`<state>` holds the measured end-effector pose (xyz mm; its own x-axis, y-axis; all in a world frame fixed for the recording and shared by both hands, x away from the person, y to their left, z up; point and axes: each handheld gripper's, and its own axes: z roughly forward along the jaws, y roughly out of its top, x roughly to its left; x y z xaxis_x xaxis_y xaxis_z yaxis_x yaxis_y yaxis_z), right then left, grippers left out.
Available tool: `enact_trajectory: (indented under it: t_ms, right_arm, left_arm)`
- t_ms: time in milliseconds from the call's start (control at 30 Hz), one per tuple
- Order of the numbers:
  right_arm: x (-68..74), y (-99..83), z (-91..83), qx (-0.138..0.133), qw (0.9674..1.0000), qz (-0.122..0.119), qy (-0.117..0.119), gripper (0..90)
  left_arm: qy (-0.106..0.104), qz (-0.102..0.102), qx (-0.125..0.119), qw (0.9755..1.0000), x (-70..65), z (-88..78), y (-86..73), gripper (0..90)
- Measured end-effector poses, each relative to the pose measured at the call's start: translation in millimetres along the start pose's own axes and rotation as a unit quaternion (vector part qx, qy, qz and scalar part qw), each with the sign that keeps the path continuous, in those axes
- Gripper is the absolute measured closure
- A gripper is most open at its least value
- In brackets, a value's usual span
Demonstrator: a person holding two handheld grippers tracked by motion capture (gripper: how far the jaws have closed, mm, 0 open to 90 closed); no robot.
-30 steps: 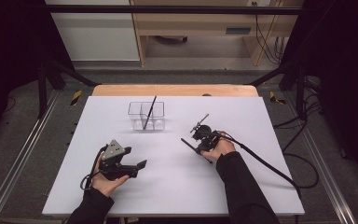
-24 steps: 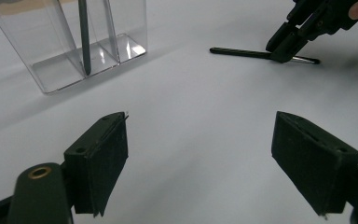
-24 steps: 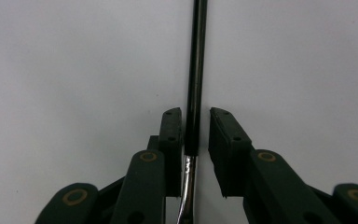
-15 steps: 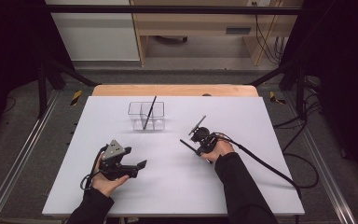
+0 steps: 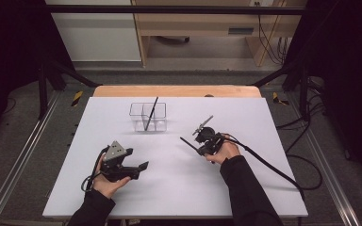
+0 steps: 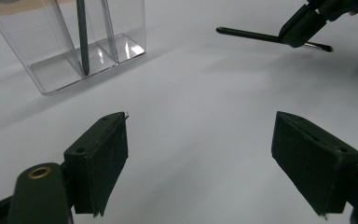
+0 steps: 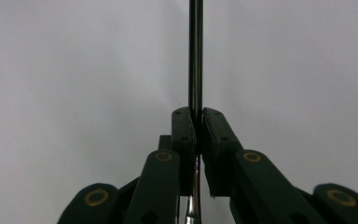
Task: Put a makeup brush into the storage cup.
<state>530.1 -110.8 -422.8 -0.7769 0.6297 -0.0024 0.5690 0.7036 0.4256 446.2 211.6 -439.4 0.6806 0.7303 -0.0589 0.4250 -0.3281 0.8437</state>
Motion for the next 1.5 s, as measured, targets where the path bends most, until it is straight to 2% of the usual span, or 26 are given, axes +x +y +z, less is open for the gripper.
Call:
enact_trajectory:
  t_ms: [33, 133, 200, 333, 467, 567, 700, 767, 900, 1267, 1433, 1500]
  right_arm:
    - [0.0, 0.0, 0.0, 0.000, 1.0000, 0.000, 0.000, 84.4]
    - [5.9, -3.3, -14.3, -0.020, 0.9997, -0.011, 0.011, 84.4]
    - [9.2, -5.1, -20.3, -0.031, 0.9992, -0.020, 0.014, 84.4]
    - [17.6, -9.2, -31.3, -0.059, 0.9971, -0.040, 0.026, 84.3]
    - [26.1, -13.1, -39.1, -0.069, 0.9952, -0.058, 0.038, 84.4]
    - [31.7, -14.8, -43.3, -0.072, 0.9941, -0.067, 0.046, 84.4]
    - [37.0, -15.9, -47.0, -0.077, 0.9925, -0.078, 0.054, 84.4]
    - [38.4, -16.0, -47.6, -0.077, 0.9921, -0.080, 0.059, 84.4]
    - [41.2, -15.9, -48.1, -0.078, 0.9912, -0.086, 0.063, 84.4]
    - [47.6, -13.6, -47.9, -0.077, 0.9896, -0.093, 0.078, 84.4]
    - [48.3, -12.9, -45.9, -0.068, 0.9897, -0.096, 0.082, 84.4]
    - [48.7, -12.3, -45.7, -0.067, 0.9896, -0.096, 0.083, 84.4]
  left_arm:
    - [0.000, 0.000, 0.000, 1.0000, 0.0, 0.0, 0.0, 17.4]
    - [-0.002, 0.002, 0.000, 1.0000, -0.9, 0.1, 0.5, 17.2]
    - [-0.009, 0.006, 0.002, 0.9999, -2.7, 0.5, 1.4, 17.1]
    - [-0.018, 0.016, 0.002, 0.9997, -5.8, 0.1, 3.5, 16.7]
    - [-0.024, 0.027, 0.004, 0.9993, -8.0, -0.3, 5.4, 16.3]
    - [-0.034, 0.048, 0.011, 0.9982, -11.1, 0.7, 8.8, 15.7]
    - [-0.044, 0.080, 0.018, 0.9957, -16.8, -0.1, 14.9, 15.1]
    - [-0.042, 0.096, 0.021, 0.9943, -20.2, -0.4, 17.4, 14.9]
    - [-0.043, 0.116, 0.024, 0.9920, -25.1, -0.1, 19.7, 14.8]
    - [-0.046, 0.138, 0.031, 0.9889, -30.2, 2.9, 21.4, 14.8]
    - [-0.041, 0.164, 0.041, 0.9847, -34.1, 6.1, 23.1, 14.8]
    - [-0.036, 0.184, 0.047, 0.9812, -36.7, 6.6, 25.3, 14.8]
